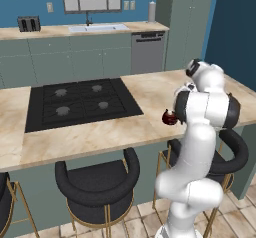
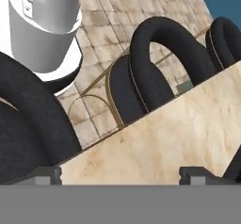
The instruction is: Pick up the marshmallow and place it in the cup of hot chocolate on the dining counter.
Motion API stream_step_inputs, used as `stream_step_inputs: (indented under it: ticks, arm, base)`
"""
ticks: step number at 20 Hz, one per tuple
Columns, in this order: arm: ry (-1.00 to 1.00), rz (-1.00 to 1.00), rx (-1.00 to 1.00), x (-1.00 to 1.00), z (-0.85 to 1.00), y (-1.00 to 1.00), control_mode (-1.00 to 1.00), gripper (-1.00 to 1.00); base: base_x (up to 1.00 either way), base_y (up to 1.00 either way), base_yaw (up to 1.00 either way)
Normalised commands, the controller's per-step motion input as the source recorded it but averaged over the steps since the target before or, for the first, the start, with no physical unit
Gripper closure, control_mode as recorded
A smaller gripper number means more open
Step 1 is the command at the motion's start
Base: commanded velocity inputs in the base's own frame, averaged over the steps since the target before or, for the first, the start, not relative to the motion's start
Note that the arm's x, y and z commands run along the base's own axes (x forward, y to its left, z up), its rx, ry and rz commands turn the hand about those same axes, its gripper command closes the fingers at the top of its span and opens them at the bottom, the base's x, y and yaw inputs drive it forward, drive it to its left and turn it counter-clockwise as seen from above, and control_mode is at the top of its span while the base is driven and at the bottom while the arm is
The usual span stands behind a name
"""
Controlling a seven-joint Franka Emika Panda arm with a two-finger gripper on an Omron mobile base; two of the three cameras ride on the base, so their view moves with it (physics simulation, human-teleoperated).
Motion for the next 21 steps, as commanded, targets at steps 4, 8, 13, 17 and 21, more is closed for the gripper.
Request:
stream_step_inputs:
  ticks: [4,8,13,17,21]
  arm:
    - [-0.92,0.00,-0.24,-1.00,-0.05,0.43,-1.00,-1.00]
    - [-0.75,0.00,-0.10,-1.00,0.93,0.18,-1.00,-1.00]
    - [-0.56,0.05,-0.02,-0.98,1.00,0.00,-1.00,-1.00]
    - [-0.23,0.16,0.00,-0.96,1.00,-0.05,-1.00,-1.00]
    - [0.00,0.15,0.01,-0.82,1.00,0.00,-1.00,-1.00]
  base:
    - [0.00,0.00,0.00]
    - [0.00,0.00,0.00]
    - [0.00,0.00,0.00]
    - [0.00,0.00,0.00]
    - [0.00,0.00,0.00]
